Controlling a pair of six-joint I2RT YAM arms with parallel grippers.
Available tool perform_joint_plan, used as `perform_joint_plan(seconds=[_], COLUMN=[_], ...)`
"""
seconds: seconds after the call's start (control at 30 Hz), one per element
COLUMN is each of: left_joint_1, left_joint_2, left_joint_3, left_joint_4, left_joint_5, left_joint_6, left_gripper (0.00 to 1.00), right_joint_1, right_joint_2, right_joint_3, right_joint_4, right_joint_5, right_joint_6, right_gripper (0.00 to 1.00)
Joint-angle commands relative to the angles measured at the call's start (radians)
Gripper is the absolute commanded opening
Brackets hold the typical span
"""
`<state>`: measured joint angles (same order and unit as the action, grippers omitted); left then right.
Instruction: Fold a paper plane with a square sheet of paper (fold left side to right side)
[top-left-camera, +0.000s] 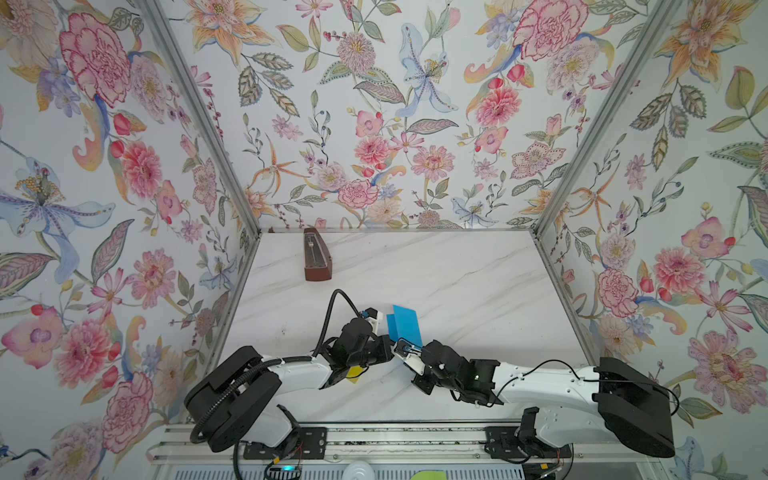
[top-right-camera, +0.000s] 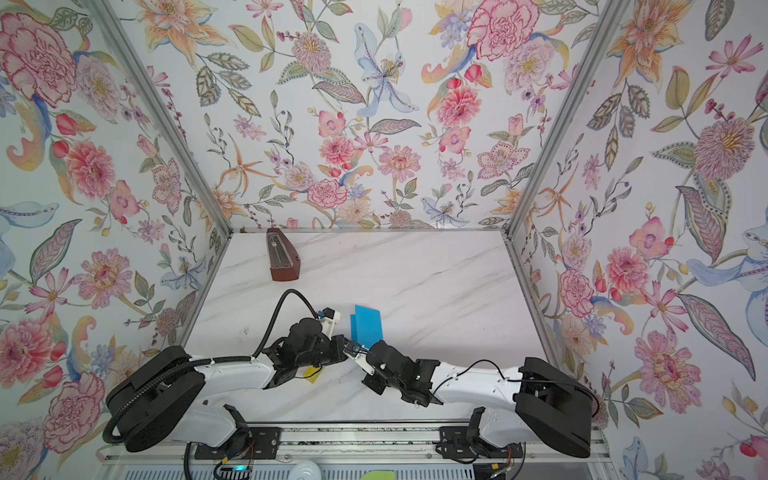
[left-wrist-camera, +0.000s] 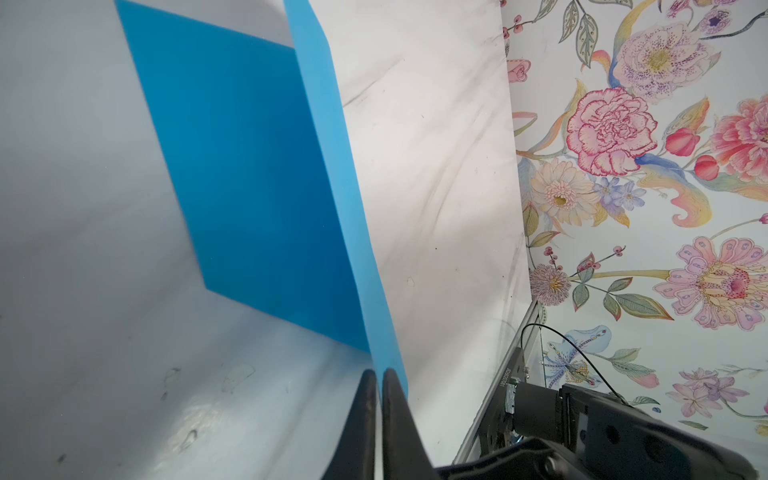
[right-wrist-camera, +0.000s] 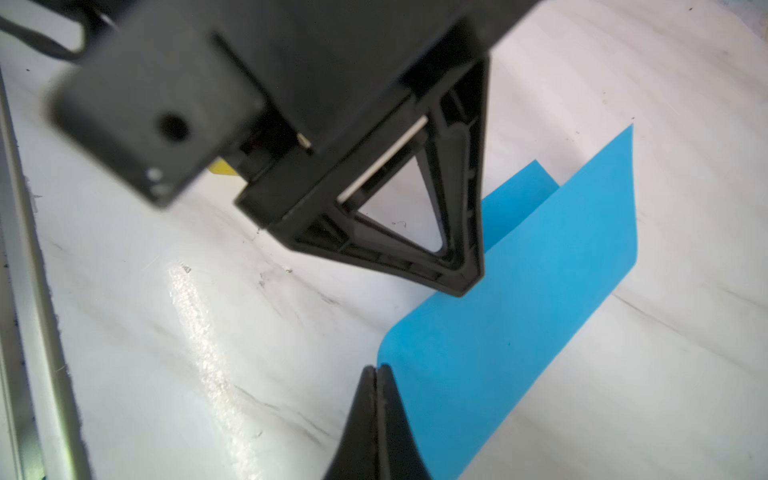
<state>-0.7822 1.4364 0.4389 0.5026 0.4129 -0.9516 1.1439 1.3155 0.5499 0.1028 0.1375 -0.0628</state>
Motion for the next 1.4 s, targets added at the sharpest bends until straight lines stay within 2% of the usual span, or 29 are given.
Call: perform_joint_plan(seconds=[0.0,0.13,0.27,0.43,0.57,0.67,0.9,1.1,1.37], left_joint_1=[-0.008,0.003,0.035,0.105,0.130,0.131,0.128,0.108,0.107], left_joint_2=[0.004,-0.028,-0.093,-0.186,-0.208,-0.165,0.007,0.191,0.330], left_joint_3=[0.004,0.015,0.031,0.051,0.123,0.204,0.271,0.354,0.420], left_joint_4=[-0.006,-0.082,-0.208,-0.360,-0.494,-0.588,-0.499,-0.507,-0.552], left_joint_5=[0.006,-0.016,-0.048,-0.080,-0.088,-0.073,0.065,0.071,0.038], left_joint_6=[0.007,0.044,0.108,0.197,0.318,0.401,0.420,0.460,0.497], left_gripper=[0.11,0.18,0.22,0.23,0.18,0.15,0.06,0.01,0.00], right_joint_1=[-0.006,-0.004,0.005,0.035,0.057,0.060,0.035,0.003,-0.090], right_joint_2=[-0.009,-0.004,0.002,0.028,0.060,0.080,0.109,0.110,0.078], right_joint_3=[0.028,0.047,0.066,0.091,0.099,0.096,0.083,0.054,0.030], right_joint_4=[-0.042,-0.077,-0.102,-0.087,-0.024,0.010,0.048,0.086,0.068], right_joint_5=[-0.022,-0.067,-0.151,-0.254,-0.328,-0.331,-0.340,-0.362,-0.356], right_joint_6=[0.018,0.071,0.173,0.315,0.394,0.411,0.407,0.412,0.471], right_gripper=[0.00,0.00,0.00,0.00,0.00,0.00,0.00,0.00,0.00])
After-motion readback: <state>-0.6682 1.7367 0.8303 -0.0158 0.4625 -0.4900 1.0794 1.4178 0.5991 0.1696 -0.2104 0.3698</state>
